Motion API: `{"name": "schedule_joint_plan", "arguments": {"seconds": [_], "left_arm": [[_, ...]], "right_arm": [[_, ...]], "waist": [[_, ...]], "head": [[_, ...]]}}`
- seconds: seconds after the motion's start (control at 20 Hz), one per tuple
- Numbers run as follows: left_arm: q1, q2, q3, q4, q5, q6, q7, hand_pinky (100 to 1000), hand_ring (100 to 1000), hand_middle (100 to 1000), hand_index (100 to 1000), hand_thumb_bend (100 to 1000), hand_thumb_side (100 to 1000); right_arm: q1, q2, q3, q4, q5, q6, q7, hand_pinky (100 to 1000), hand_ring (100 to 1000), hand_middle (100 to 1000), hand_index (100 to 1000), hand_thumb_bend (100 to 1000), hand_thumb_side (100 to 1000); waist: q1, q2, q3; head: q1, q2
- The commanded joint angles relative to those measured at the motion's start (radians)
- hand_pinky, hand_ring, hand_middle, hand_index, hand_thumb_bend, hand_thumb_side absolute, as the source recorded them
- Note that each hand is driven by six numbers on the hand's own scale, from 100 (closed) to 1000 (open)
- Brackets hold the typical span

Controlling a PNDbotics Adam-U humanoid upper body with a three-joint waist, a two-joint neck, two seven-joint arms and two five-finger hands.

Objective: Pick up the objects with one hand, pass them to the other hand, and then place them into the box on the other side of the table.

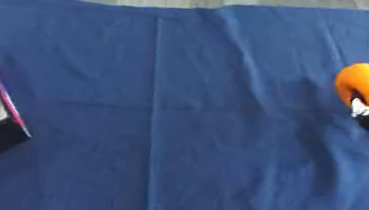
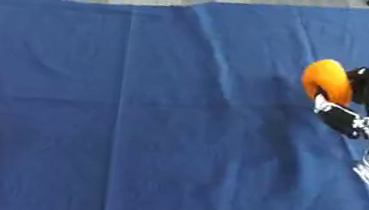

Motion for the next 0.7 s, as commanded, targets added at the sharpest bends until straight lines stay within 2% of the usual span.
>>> {"name": "schedule_joint_plan", "arguments": {"seconds": [0.05,0.3,0.35,0.4,0.7], "left_arm": [[-0.002,0.023,0.011,-0.012,-0.005,-0.001,-0.003,870,726,640,738,100,313],[0.006,0.029,0.012,-0.012,-0.001,0.000,-0.005,870,724,638,738,100,308],[0.007,0.030,0.013,-0.012,0.001,0.001,-0.005,870,724,639,738,100,308],[0.007,0.031,0.013,-0.012,0.004,0.001,-0.005,870,724,641,738,100,306],[0.005,0.034,0.016,-0.012,0.021,0.004,-0.008,869,721,640,739,100,302]], "right_arm": [[-0.008,-0.056,0.000,-0.012,0.020,0.110,-0.189,556,497,395,545,225,100],[-0.014,-0.084,0.010,-0.012,0.022,0.008,-0.189,554,496,393,543,219,100],[-0.016,-0.091,0.015,-0.012,0.018,-0.017,-0.189,554,496,392,543,149,100],[-0.020,-0.097,0.020,-0.012,0.015,-0.041,-0.189,555,496,393,543,217,100],[-0.069,-0.140,0.070,-0.012,-0.034,-0.157,-0.189,570,500,396,548,208,100]], "waist": [[0.008,-0.034,-0.003],[0.006,-0.059,-0.012],[0.006,-0.064,-0.014],[0.006,-0.070,-0.016],[0.007,-0.108,-0.023]], "head": [[0.017,0.013],[0.048,0.034],[0.055,0.039],[0.060,0.042],[0.085,0.071]]}}
